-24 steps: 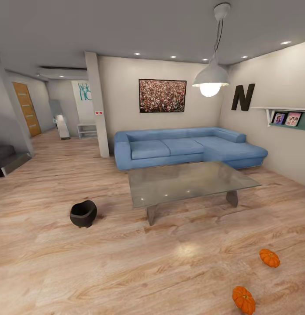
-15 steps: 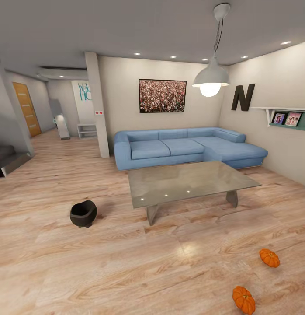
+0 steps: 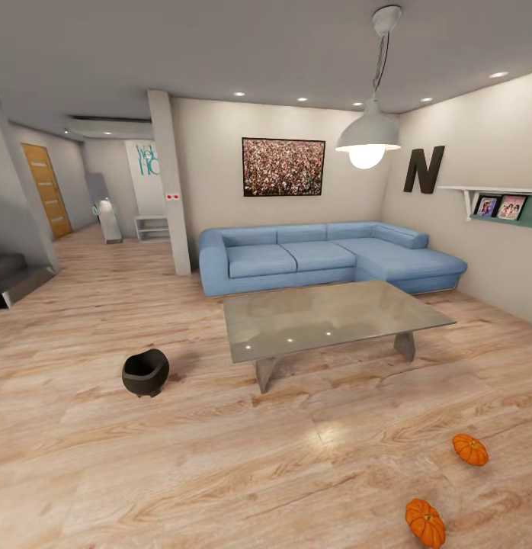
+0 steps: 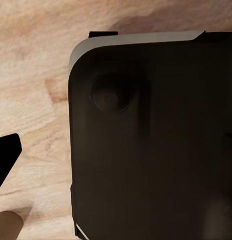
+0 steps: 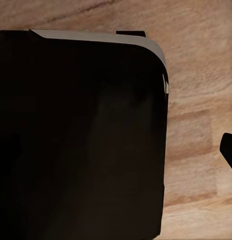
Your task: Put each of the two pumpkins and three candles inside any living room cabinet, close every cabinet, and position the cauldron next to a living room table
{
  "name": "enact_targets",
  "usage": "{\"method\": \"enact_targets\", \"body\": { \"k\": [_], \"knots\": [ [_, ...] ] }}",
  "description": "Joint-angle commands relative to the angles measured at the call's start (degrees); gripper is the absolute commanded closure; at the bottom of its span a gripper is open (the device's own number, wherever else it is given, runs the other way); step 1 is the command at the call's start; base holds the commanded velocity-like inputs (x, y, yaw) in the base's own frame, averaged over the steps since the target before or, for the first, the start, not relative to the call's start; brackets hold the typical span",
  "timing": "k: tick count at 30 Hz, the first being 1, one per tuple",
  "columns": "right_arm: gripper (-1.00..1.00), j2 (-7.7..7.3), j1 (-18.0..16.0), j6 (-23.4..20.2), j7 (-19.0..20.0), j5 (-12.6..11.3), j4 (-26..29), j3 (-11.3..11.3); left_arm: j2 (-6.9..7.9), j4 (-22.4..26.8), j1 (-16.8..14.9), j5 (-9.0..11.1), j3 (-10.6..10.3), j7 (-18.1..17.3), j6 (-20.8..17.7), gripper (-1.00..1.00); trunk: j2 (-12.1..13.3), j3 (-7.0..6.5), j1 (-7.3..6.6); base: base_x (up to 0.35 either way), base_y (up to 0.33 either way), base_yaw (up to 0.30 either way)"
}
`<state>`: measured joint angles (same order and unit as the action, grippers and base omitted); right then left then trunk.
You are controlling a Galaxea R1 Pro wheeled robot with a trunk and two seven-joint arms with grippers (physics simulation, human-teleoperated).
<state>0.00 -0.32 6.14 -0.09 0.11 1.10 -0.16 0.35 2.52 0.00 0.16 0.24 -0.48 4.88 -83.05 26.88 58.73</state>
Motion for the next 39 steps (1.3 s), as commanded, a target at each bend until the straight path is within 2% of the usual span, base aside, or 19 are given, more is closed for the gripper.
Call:
{"method": "enact_targets", "body": {
  "k": [1, 24, 39],
  "knots": [
    [-1.00, 0.00, -0.03, 0.23, 0.00, 0.00, -0.05, -0.02, 0.01, 0.03, 0.00, 0.02, 0.02, -0.05, 0.13, -1.00, -0.03, 0.05, 0.00, 0.000, 0.000, 0.000],
    [-1.00, 0.00, -0.03, 0.53, 0.33, -0.02, -0.05, -0.02, 0.03, 0.03, 0.07, 0.07, 0.02, -0.05, 0.22, -1.00, -0.03, 0.07, 0.00, 0.000, 0.000, -0.009],
    [-1.00, -0.03, -0.03, 0.46, 2.76, 0.06, -0.05, 0.07, 0.02, 0.03, 0.06, -0.05, -0.07, -0.05, 0.82, -1.00, -0.03, 0.68, 0.00, 0.000, 0.055, -0.222]
  ]
}}
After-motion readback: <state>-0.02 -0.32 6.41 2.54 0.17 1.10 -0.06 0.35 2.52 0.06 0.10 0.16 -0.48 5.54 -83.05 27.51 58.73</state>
